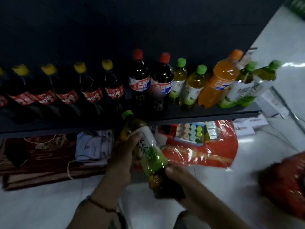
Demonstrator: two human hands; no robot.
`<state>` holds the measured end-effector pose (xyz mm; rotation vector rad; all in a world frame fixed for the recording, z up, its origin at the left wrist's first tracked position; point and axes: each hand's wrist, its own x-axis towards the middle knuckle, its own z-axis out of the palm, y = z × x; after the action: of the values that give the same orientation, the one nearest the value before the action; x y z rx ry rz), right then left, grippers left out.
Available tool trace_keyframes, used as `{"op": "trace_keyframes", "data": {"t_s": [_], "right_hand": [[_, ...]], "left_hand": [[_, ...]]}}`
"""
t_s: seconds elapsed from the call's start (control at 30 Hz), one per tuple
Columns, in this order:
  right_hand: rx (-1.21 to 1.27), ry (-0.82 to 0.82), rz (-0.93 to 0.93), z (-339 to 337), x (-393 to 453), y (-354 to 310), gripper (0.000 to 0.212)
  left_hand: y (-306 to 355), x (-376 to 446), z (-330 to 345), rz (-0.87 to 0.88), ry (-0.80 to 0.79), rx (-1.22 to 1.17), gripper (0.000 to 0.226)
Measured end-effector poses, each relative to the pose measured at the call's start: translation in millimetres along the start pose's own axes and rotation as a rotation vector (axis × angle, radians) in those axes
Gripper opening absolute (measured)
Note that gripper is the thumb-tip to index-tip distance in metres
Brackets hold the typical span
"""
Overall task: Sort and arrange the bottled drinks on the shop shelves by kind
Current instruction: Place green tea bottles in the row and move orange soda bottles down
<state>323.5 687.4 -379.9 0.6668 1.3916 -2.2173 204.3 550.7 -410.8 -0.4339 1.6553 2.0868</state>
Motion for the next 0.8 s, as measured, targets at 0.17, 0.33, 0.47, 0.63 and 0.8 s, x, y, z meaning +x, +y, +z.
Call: {"op": "trace_keyframes", "data": {"t_s": [0.17, 0.33, 0.47, 0.63, 0.8], "right_hand": [[-0.189, 0.237, -0.018, 70, -153, -52, 0.066], [-0.631, 0.285, -0.137, 114, -296, -120, 0.049], [-0.19, -0.035, -0.031, 108, -341, -149, 0.074], [0.113, -0.245, -0.055, 120, -355, -150, 0.03], [0.069, -0.245, -0.045, 137, -351, -141, 0.041]], "left_hand": [[96, -146, 51, -0.37, -0.111, -0.203, 0.056], [185, -265, 86, -0.446, -0.234, -0.266, 0.071], [234, -326, 100, -0.222, -0.366, 0.014, 0.048], [262, -364, 104, 0.218, -0.509, 0.593, 0.083], [272, -382, 87, 0.366, -0.492, 0.654, 0.076]]}}
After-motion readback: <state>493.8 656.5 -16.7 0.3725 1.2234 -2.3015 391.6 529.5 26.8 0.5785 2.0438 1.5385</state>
